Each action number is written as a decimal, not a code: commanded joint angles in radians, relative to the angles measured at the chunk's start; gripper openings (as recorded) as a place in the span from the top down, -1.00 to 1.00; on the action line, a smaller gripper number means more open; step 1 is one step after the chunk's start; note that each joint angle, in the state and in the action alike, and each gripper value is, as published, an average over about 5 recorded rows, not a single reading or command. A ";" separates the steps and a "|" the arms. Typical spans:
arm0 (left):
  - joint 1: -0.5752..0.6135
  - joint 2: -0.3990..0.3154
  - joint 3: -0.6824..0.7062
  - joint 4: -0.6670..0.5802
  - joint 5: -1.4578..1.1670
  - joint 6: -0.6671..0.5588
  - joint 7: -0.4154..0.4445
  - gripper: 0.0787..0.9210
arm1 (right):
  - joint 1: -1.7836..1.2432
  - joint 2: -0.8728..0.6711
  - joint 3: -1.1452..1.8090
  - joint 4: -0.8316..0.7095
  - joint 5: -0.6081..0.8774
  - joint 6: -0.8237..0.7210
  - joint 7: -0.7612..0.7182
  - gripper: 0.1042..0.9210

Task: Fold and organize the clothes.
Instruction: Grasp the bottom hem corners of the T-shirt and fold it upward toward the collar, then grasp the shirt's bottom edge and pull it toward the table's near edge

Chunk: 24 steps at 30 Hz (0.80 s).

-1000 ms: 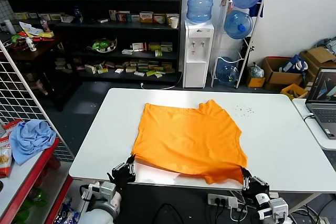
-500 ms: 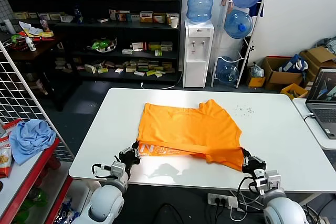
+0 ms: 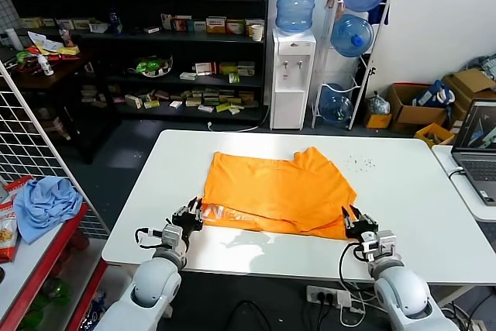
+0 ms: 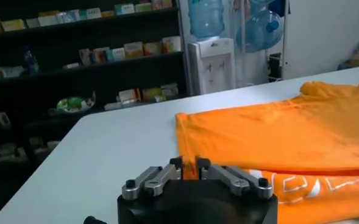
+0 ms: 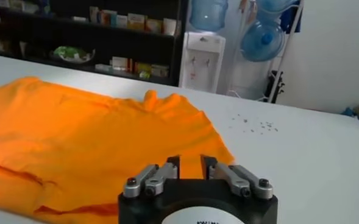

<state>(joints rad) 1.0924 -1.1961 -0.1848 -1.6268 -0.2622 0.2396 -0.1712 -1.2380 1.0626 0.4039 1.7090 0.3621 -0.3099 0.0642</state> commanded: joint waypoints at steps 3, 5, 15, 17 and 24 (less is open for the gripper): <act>0.097 0.011 -0.006 -0.108 -0.083 0.019 -0.014 0.15 | -0.101 -0.045 0.035 0.081 -0.021 -0.048 -0.021 -0.16; 0.113 0.007 -0.009 -0.116 -0.087 0.026 -0.017 0.01 | -0.128 -0.059 0.055 0.086 -0.028 -0.047 -0.027 -0.31; 0.078 -0.002 -0.018 -0.042 -0.130 0.055 -0.030 -0.66 | -0.126 -0.059 0.075 0.010 -0.038 -0.029 -0.045 -0.75; 0.066 -0.001 -0.019 -0.026 -0.131 0.055 -0.029 -0.73 | -0.115 -0.052 0.071 -0.012 -0.040 -0.023 -0.050 -0.72; 0.041 -0.004 -0.017 0.015 -0.128 0.052 -0.024 -0.69 | -0.090 -0.030 0.054 -0.064 -0.048 -0.008 -0.064 -0.28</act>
<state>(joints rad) 1.1438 -1.1993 -0.2020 -1.6433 -0.3727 0.2860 -0.1949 -1.3233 1.0312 0.4517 1.6778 0.3208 -0.3210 0.0078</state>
